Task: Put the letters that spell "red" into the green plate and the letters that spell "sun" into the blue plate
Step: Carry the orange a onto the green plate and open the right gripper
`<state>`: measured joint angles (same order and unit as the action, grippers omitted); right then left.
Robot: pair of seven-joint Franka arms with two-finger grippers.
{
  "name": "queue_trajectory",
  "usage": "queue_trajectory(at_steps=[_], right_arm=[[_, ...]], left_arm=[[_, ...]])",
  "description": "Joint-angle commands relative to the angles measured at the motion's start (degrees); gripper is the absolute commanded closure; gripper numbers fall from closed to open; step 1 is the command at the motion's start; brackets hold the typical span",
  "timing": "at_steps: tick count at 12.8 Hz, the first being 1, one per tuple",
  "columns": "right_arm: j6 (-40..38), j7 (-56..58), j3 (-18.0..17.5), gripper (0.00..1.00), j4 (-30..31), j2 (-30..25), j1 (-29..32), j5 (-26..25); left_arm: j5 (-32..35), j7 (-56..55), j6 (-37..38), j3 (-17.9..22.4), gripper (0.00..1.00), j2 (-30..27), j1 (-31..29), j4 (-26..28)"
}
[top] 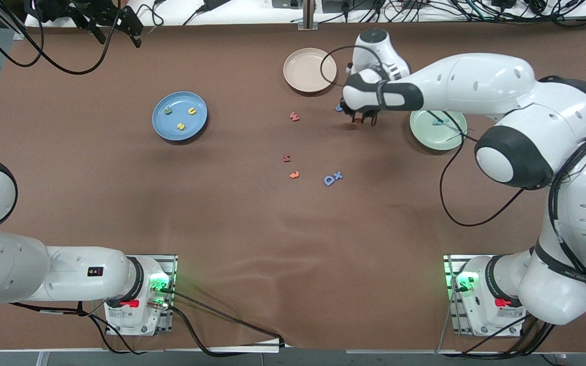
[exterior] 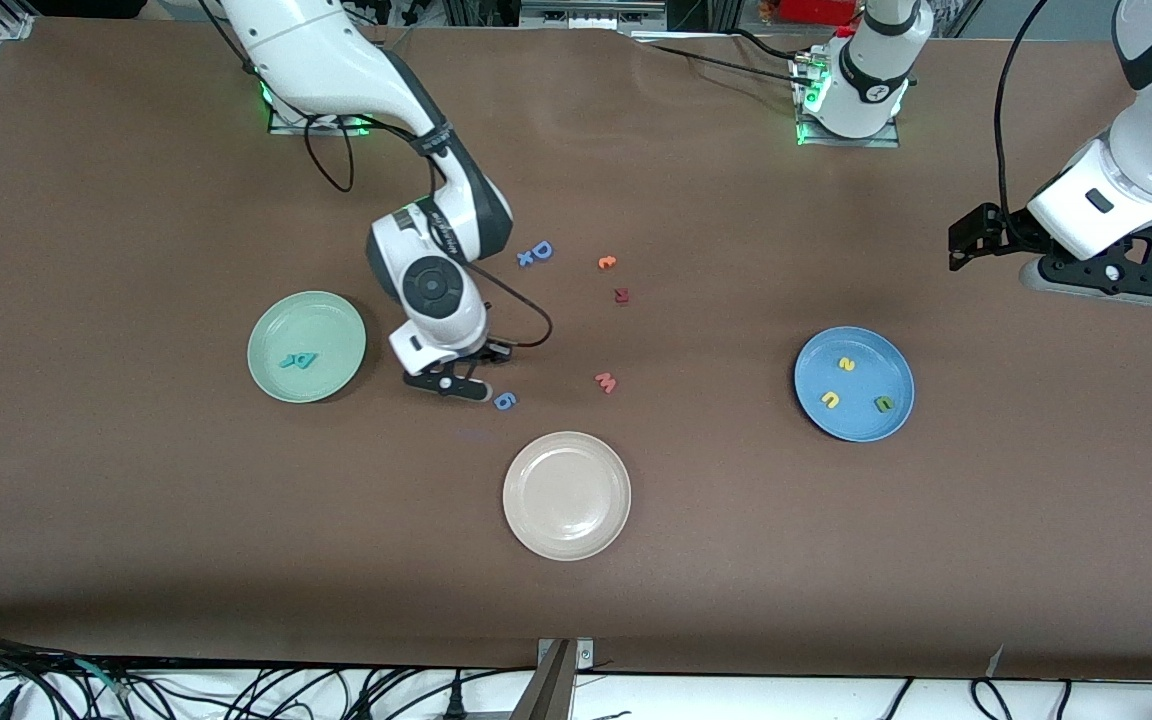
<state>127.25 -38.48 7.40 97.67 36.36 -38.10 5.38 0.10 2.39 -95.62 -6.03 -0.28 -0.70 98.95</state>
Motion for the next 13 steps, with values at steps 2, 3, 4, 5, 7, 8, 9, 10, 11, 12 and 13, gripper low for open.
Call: queue_trajectory(at_steps=[2,3,4,5,7,8,9,10,11,12,13], right_arm=[[-7.79,10.24,5.07,0.73,0.85,-4.44,0.31,0.07],[-9.2,13.66,6.74,0.73,0.85,-4.8,0.31,0.16],[-10.78,16.57,8.32,0.73,0.85,-5.41,0.48,0.25],[-11.58,19.47,9.99,0.73,1.29,-5.68,0.48,0.25],[-13.95,25.71,12.72,0.73,1.73,-6.03,1.09,0.25],[-14.83,28.52,14.04,0.73,1.91,-6.03,1.45,0.34],[-15.1,30.99,14.74,0.73,2.6,-6.38,1.88,0.34],[-15.1,32.84,15.19,0.73,3.92,-6.82,2.58,0.42],[-15.01,35.12,15.63,0.73,6.02,-7.69,3.55,0.69],[-14.58,37.06,15.72,0.73,8.39,-8.49,4.69,0.69],[-14.23,37.95,15.89,0.73,10.5,-9.02,4.96,0.69]], left_arm=[[-0.89,0.78,0.43,0.14,0.0,-1.04,0.09,0.72],[-0.89,0.78,0.43,0.23,0.0,-1.04,0.09,0.72],[-0.89,0.69,0.43,0.14,0.0,-1.04,0.09,0.72],[-0.89,0.69,0.43,0.14,0.0,-1.04,0.09,0.63],[-0.89,0.69,0.43,0.14,0.0,-1.04,0.09,0.55],[-0.89,0.69,0.43,0.14,0.0,-1.04,0.09,0.55],[-0.89,0.69,0.43,0.14,0.0,-1.04,0.09,0.55],[-0.89,0.78,0.43,0.14,0.0,-1.04,0.09,0.55],[-0.89,0.78,0.43,0.14,0.0,-0.96,0.09,0.28],[-0.89,0.69,0.43,0.14,0.0,-0.87,0.09,0.02],[-0.89,0.69,0.43,0.14,0.0,-0.95,0.09,0.02]])
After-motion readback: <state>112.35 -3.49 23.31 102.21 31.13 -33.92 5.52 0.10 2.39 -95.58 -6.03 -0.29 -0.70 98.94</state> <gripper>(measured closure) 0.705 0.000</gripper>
